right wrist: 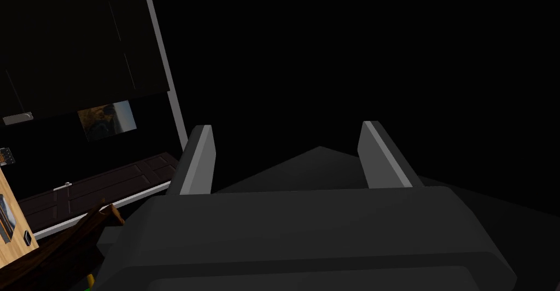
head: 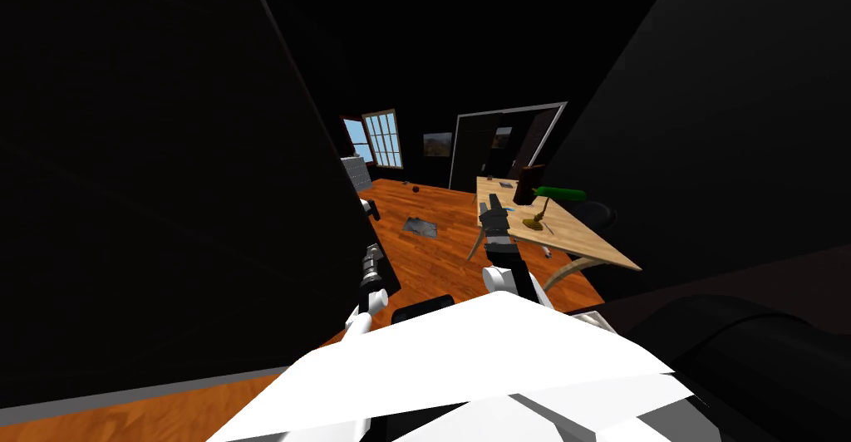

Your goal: Push the door open

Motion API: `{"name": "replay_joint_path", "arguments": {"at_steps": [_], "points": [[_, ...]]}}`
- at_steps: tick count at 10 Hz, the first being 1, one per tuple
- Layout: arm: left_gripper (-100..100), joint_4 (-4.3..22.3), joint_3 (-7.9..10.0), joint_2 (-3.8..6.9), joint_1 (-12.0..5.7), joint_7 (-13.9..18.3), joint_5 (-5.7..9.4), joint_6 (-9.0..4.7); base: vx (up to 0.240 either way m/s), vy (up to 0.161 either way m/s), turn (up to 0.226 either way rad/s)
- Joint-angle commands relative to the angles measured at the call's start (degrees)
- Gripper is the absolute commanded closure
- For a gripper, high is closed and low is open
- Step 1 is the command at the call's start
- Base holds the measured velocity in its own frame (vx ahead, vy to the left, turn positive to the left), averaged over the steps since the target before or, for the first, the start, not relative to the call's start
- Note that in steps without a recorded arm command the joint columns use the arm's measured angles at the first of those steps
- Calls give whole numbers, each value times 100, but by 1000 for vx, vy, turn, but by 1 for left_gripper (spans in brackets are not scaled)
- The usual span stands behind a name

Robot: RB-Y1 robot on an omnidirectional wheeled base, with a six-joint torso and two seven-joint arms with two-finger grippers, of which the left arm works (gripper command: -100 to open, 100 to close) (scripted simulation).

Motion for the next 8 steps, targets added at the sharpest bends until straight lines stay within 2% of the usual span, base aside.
{"name": "replay_joint_path", "arguments": {"at_steps": [1, 3, 4, 5, 6, 8], "points": [[100, 0, -3, -6, 1, 3, -1, -5, -14, -3, -1], [100, 0, -3, -6, 1, 3, -1, -5, -4, -2, 0], [100, 9, 93, 116, 16, -41, 72, 0, 99, -17, 51], [100, 9, 93, 116, 16, -41, 72, 0, 141, -34, 58], [-100, 173, 96, 218, -47, -65, 84, -70, -78, -71, 65], [-100, 155, 98, 218, -59, -91, 92, -74, -204, -79, 27]]}}
